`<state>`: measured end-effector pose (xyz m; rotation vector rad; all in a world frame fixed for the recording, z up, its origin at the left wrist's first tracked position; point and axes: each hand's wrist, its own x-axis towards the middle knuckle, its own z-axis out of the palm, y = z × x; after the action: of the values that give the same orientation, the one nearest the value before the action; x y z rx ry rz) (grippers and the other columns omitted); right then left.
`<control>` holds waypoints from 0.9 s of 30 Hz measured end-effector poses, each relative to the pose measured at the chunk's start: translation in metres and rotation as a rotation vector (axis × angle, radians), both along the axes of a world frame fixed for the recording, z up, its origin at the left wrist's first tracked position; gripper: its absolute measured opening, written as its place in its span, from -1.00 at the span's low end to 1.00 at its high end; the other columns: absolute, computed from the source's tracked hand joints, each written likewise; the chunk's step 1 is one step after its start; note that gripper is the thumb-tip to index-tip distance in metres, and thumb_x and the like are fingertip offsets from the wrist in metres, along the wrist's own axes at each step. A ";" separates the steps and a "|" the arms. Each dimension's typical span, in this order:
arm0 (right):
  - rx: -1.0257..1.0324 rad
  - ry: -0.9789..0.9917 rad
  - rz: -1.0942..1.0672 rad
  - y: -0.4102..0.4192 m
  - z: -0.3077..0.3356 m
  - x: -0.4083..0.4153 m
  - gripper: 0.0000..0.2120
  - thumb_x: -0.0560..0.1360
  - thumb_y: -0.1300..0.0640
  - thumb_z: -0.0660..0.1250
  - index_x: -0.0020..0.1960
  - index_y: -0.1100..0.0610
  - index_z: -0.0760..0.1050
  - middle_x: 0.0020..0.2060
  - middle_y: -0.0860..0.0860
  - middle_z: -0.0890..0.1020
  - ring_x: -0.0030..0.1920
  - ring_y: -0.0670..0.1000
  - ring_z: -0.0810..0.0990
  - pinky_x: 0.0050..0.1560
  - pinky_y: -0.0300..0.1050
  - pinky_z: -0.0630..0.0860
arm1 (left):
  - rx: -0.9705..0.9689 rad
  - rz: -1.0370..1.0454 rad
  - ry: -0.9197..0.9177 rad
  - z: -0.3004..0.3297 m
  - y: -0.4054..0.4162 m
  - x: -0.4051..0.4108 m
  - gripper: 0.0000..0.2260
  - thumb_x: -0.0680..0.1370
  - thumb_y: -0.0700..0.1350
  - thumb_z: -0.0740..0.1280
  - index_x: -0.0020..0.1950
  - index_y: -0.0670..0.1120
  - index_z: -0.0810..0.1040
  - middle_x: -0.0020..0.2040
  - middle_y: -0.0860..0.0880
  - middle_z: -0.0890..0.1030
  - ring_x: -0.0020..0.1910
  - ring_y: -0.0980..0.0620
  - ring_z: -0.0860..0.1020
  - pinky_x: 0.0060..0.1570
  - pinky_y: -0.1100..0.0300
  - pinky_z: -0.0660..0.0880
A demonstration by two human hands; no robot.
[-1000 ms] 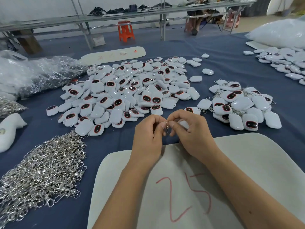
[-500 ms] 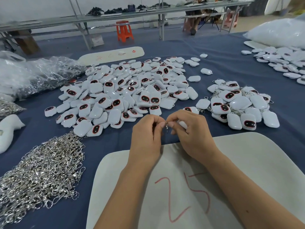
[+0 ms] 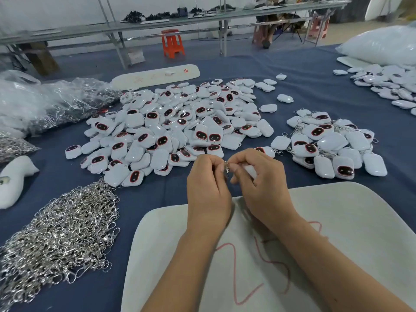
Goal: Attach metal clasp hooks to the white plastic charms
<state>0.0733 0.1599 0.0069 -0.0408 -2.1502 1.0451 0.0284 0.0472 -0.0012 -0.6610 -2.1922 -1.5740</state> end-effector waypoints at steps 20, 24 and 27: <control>-0.569 -0.053 -0.074 0.021 -0.007 -0.006 -0.92 0.55 0.14 0.52 -0.05 0.10 0.63 -0.26 0.00 0.68 -0.43 -0.07 0.54 -0.38 -0.24 0.51 | -0.313 -0.259 0.104 0.001 -0.009 -0.007 -0.78 0.57 -0.31 0.20 -0.13 0.02 0.39 -0.15 0.12 0.42 -0.17 0.03 0.42 -0.18 0.08 0.37; -0.591 -0.088 -0.076 0.020 -0.007 -0.006 -0.85 0.55 0.14 0.51 -0.09 0.18 0.59 -0.29 0.05 0.67 -0.49 -0.03 0.50 -0.45 -0.18 0.47 | -0.324 -0.278 0.092 0.001 -0.010 -0.007 -0.80 0.58 -0.28 0.20 -0.12 0.02 0.39 -0.14 0.13 0.43 -0.17 0.04 0.42 -0.17 0.08 0.38; -0.595 -0.110 -0.091 0.022 -0.008 -0.006 -0.85 0.54 0.14 0.52 -0.09 0.19 0.59 -0.30 0.06 0.67 -0.52 -0.03 0.50 -0.46 -0.20 0.46 | -0.329 -0.277 0.074 0.000 -0.009 -0.007 -0.79 0.58 -0.30 0.21 -0.12 0.01 0.40 -0.14 0.11 0.45 -0.17 0.02 0.43 -0.18 0.04 0.38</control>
<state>0.0676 0.1819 -0.0011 -0.4783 -1.8363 1.6193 0.0216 0.0385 -0.0013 -1.1441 -2.4081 -1.2893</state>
